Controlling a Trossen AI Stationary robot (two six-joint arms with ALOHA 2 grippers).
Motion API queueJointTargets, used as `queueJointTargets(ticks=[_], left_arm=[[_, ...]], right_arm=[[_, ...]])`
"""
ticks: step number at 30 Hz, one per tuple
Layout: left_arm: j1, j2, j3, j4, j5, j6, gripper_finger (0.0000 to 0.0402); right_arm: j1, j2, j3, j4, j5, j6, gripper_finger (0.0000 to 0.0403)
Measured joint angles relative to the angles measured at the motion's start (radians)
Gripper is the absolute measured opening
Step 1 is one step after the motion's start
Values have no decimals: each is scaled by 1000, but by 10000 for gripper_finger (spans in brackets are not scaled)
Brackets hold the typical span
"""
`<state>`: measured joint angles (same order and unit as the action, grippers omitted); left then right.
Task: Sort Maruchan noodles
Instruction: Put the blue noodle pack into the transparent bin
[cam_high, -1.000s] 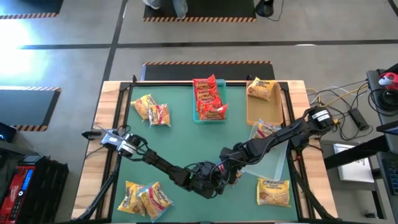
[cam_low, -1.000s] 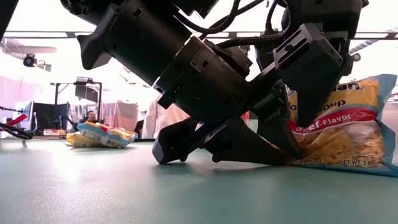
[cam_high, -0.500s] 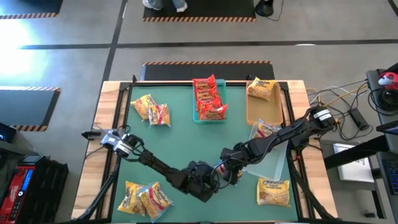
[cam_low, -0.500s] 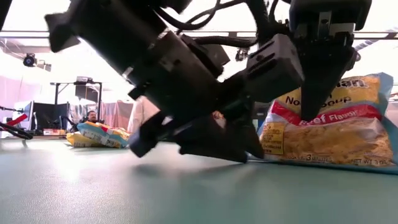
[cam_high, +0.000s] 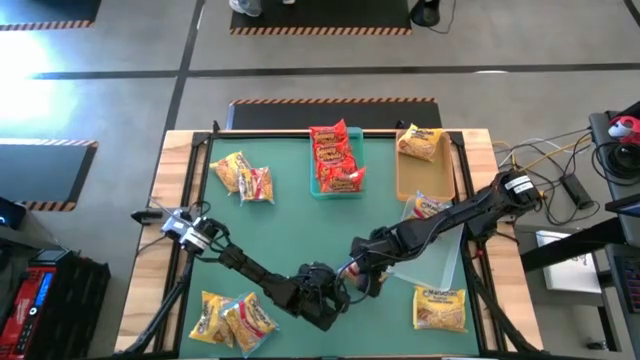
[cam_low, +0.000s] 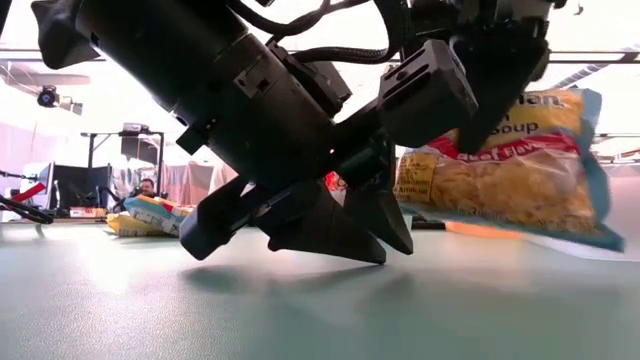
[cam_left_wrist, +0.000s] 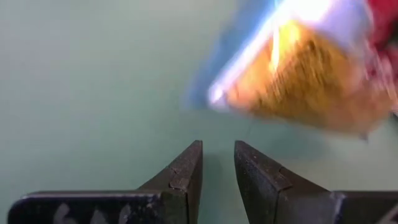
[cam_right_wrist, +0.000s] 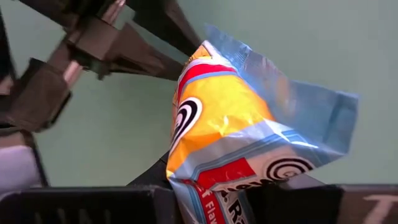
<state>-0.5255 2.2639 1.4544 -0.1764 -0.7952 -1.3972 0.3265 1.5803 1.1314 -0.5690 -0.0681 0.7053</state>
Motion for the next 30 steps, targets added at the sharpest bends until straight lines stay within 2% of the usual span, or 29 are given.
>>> queueJointTargets(ticks=[8,15,24,30], left_arm=[[0,-2,0,1,0,-1,75],[0,-2,0,-7,-1,-1,75],[-2,-4,-7,-24,-8,-34,75],[0,-5,-9,-26,-11,-29,75]], right_arm=[[-60,0,174,-374,185,-156,90],[-118,-14,306,-573,298,-254,90],[-133,-118,315,-889,330,-175,91],[-95,-241,246,-911,306,-49,91]])
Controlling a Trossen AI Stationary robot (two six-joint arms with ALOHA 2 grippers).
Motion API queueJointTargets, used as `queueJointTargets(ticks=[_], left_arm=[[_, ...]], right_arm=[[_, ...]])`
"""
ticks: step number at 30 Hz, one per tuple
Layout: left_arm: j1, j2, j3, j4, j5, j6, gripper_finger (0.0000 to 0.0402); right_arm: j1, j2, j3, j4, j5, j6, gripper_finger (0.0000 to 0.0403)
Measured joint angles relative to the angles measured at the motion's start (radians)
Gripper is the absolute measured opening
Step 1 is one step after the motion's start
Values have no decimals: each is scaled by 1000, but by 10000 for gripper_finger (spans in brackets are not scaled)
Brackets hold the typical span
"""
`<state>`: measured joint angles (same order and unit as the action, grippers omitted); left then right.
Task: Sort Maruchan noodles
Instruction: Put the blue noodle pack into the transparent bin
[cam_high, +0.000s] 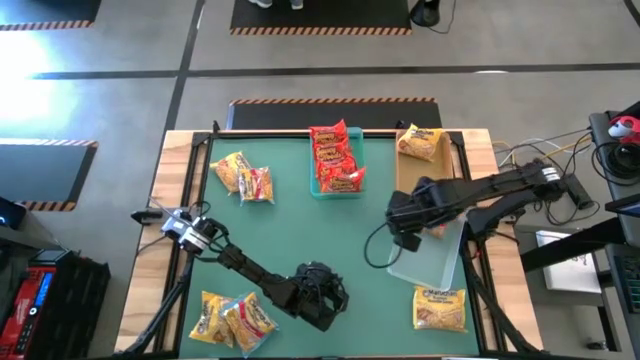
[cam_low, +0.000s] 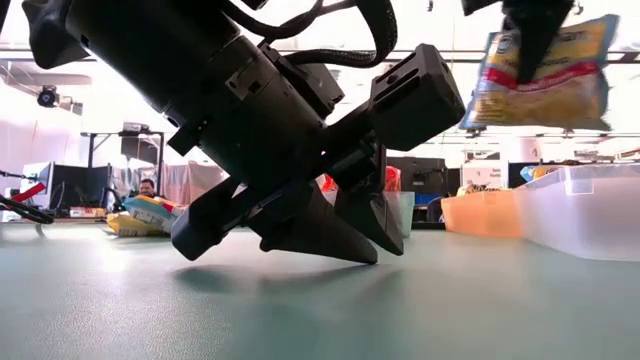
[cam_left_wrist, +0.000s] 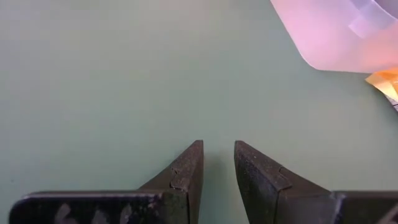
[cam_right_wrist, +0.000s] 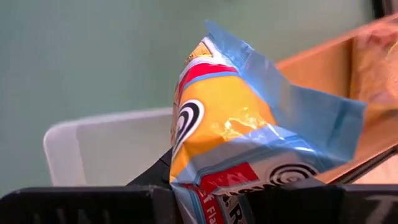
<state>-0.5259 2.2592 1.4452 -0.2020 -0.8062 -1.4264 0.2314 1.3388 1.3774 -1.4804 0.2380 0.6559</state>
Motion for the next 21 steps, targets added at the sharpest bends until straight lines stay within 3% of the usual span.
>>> queueJointTargets(ticks=[9,15,21], left_arm=[[10,-1,-1,0,0,3,75],[16,-1,-1,4,0,3,75],[19,-1,-1,2,1,3,75]], right_arm=[[73,-144,-256,31,-40,148,91],[79,-185,-405,163,-62,125,91],[79,-199,-470,184,-63,98,99]])
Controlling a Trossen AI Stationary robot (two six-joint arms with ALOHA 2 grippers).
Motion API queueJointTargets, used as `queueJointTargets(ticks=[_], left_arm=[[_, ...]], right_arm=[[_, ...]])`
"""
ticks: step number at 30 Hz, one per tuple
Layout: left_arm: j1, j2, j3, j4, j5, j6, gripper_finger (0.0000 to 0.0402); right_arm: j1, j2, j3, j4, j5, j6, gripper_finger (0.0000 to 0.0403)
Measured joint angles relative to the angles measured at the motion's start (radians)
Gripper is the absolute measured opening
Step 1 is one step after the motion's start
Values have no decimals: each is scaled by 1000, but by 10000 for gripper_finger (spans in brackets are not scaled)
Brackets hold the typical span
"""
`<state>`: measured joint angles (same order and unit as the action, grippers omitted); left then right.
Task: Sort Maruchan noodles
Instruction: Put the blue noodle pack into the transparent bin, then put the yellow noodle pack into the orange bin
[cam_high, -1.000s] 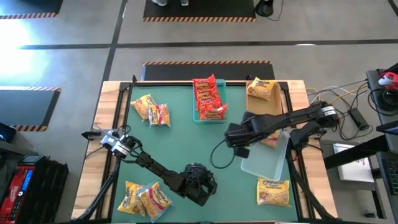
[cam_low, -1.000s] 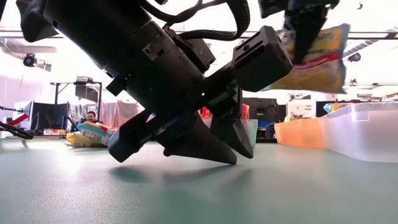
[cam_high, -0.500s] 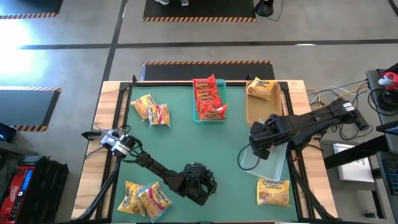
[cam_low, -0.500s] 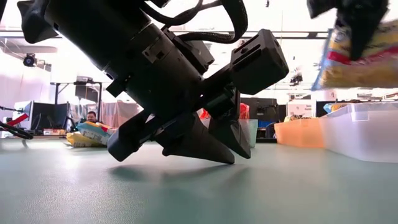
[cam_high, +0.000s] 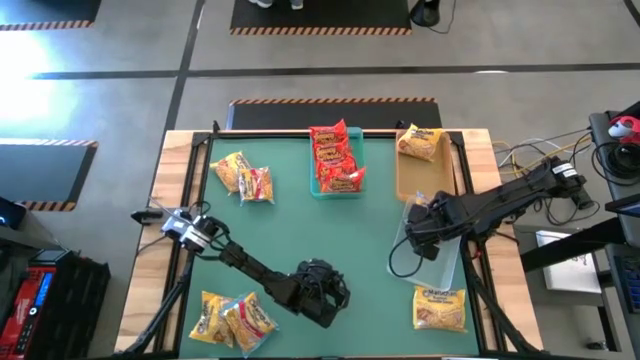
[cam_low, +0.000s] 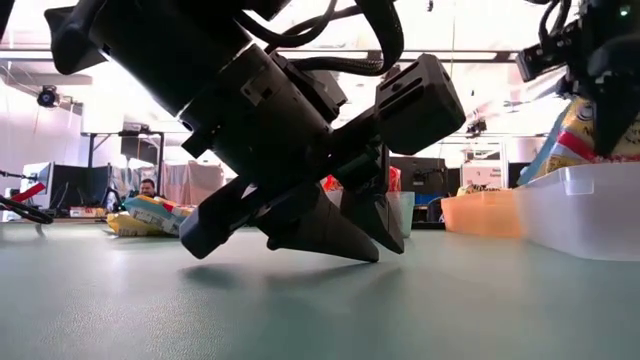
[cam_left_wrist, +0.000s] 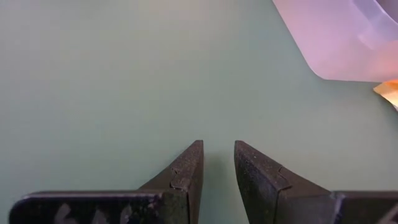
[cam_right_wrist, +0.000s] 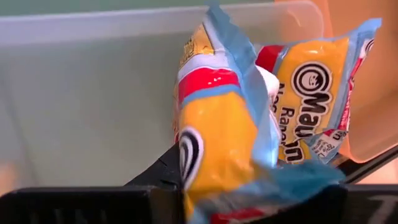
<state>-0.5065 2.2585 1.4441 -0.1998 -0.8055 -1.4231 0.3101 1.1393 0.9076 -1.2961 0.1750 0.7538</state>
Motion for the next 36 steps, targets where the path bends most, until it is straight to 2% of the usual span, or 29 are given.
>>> queueJointTargets(ticks=[6,11,15,19,27,36], left_arm=[[9,0,0,0,0,0,75],[9,0,0,1,0,1,75],[10,0,0,4,1,15,75],[9,0,0,7,3,27,75],[-16,0,0,6,10,27,75],[-37,0,0,6,28,55,75]], right_arm=[[0,0,-13,-7,4,-28,144],[-1,0,50,-159,10,37,175],[4,-10,135,-219,8,143,179],[42,-22,184,-113,-35,272,173],[251,30,179,218,-227,416,153],[499,205,178,252,-331,597,134]])
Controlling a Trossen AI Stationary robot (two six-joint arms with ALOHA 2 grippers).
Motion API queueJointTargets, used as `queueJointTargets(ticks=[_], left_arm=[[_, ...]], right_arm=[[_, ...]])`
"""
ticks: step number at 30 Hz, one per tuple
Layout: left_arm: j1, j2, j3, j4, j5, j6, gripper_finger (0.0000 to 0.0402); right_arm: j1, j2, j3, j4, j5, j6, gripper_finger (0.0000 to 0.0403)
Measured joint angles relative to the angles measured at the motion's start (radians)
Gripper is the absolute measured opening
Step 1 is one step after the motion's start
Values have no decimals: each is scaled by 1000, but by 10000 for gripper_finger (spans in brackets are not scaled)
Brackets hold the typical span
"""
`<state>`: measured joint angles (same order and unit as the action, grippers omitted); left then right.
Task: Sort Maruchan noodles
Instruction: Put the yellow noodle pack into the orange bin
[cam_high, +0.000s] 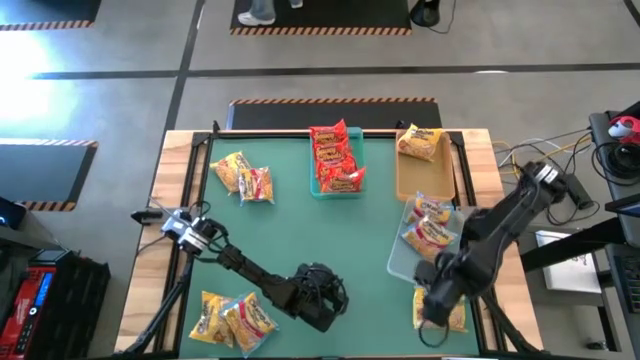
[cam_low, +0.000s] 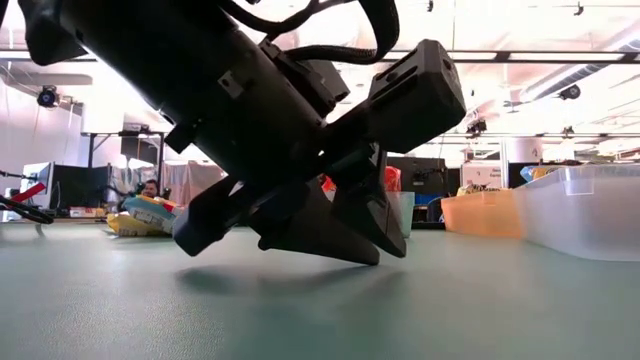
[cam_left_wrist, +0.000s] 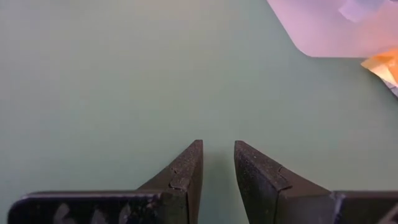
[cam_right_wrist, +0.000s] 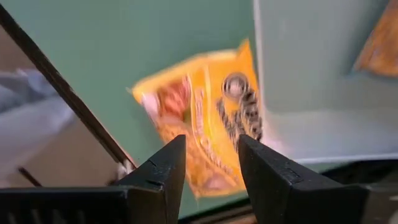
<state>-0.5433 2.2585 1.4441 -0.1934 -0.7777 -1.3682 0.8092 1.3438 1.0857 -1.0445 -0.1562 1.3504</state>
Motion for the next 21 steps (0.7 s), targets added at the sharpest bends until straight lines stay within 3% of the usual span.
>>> queueJointTargets(ticks=[10,15,21], left_arm=[[-18,0,1,14,28,6,75],[-32,0,3,26,38,6,75],[-35,0,15,25,48,6,75]], right_arm=[[152,197,4,13,-56,2,134],[192,234,4,15,-108,5,127],[197,242,5,66,-92,-4,111]])
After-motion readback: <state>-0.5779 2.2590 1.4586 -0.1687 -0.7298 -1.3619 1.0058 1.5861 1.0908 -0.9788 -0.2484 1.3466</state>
